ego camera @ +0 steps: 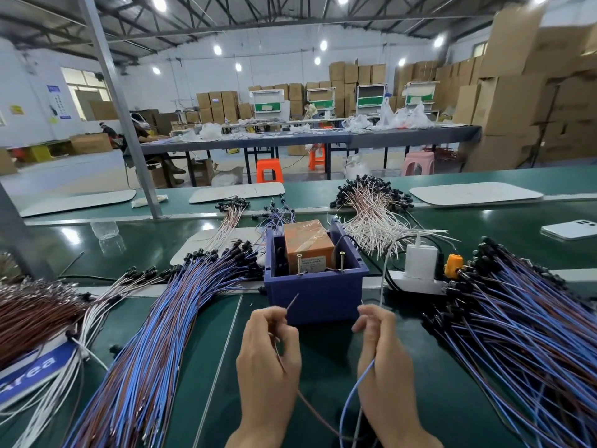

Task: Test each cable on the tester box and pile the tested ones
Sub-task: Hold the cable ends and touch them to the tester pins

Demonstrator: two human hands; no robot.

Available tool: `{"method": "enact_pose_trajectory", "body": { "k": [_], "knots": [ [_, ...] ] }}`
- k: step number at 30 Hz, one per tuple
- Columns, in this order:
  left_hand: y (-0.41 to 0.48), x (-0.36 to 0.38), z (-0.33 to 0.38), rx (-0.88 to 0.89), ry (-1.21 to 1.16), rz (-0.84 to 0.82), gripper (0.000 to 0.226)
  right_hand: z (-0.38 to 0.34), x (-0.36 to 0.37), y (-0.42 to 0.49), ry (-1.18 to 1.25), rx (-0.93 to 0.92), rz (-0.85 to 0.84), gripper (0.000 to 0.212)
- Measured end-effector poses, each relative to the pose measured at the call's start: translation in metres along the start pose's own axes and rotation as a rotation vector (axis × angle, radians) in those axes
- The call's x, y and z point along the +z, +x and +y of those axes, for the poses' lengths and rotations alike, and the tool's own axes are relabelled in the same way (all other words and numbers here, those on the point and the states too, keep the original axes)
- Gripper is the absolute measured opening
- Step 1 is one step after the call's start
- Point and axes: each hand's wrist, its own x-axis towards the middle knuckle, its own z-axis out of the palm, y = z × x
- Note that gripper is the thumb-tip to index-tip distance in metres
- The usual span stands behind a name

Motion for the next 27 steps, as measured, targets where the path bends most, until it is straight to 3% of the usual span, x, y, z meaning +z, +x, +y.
{"method": "enact_pose_trajectory", "body": {
  "k": [7, 15, 18, 27],
  "knots": [
    [0.017, 0.016, -0.009, -0.038, 0.019, 0.03, 0.042, 0.001, 0.018, 0.02, 0.045, -0.008, 0.12, 0.02],
    [0.03, 0.026, -0.021, -0.085, -0.104, 0.138, 0.019, 0.01, 0.032, 0.039, 0.128, -0.018, 0.186, 0.007],
    [0.036, 0.03, -0.027, 0.043, -0.02, 0.163, 0.013, 0.014, 0.036, 0.044, 0.153, -0.02, 0.189, 0.005],
    [0.037, 0.037, -0.027, 0.082, -0.019, 0.084, 0.014, 0.018, 0.042, 0.054, 0.128, -0.023, 0.221, 0.011]
  ]
}}
